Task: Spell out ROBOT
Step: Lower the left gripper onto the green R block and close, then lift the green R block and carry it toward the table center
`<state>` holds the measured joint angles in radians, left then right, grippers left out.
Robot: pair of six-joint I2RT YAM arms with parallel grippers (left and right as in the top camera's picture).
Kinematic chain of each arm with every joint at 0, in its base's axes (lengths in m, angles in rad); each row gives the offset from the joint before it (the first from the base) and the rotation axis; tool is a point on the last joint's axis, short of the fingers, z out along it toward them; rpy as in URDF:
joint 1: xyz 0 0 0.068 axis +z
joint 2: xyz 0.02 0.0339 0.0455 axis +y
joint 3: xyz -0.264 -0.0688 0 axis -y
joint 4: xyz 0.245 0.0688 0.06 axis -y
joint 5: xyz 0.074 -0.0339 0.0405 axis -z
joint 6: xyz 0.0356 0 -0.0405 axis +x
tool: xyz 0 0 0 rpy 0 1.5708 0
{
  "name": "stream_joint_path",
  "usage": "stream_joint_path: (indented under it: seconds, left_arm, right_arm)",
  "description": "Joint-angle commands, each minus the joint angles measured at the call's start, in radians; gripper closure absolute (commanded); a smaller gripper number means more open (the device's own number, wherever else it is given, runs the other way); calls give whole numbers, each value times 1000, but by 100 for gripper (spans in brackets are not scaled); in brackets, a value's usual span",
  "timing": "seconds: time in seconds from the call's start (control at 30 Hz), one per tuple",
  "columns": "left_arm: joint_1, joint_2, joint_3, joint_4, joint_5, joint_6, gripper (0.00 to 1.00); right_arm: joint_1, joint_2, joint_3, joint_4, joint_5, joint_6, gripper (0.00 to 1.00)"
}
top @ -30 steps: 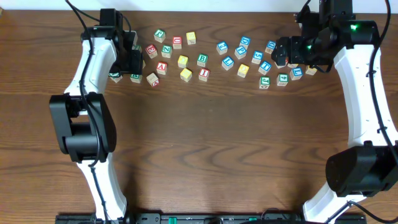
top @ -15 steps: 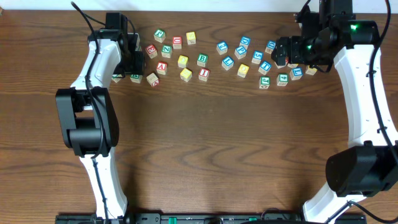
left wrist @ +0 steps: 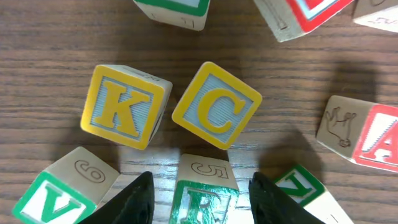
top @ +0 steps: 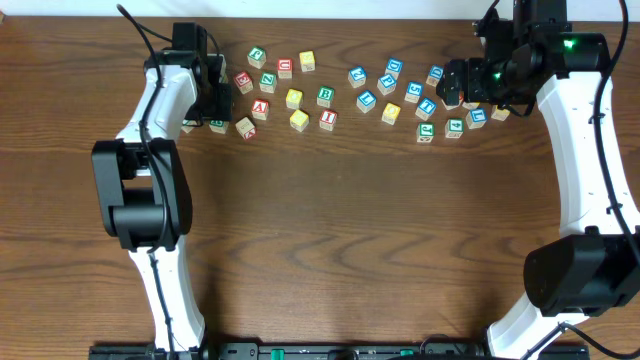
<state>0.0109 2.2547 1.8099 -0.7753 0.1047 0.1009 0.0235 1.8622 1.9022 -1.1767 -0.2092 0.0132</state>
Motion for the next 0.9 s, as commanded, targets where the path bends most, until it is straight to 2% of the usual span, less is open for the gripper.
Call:
stream_joint_path:
  seconds: [0.0, 0.23, 0.5, 0.87]
  left_arm:
    - [-2, 35, -15, 3, -21, -9, 53]
    - [-2, 42, -15, 3, -63, -74, 61]
    - [-2, 42, -14, 1, -62, -80, 70]
    - [-2, -8, -12, -42, -61, -80, 72]
  right_arm:
    - [4, -3, 18, 2, 0, -11, 1]
    - [4, -3, 18, 3, 1, -11, 1]
    - [4, -3, 18, 5, 0, -11, 1]
    - [5, -3, 18, 15, 0, -11, 1]
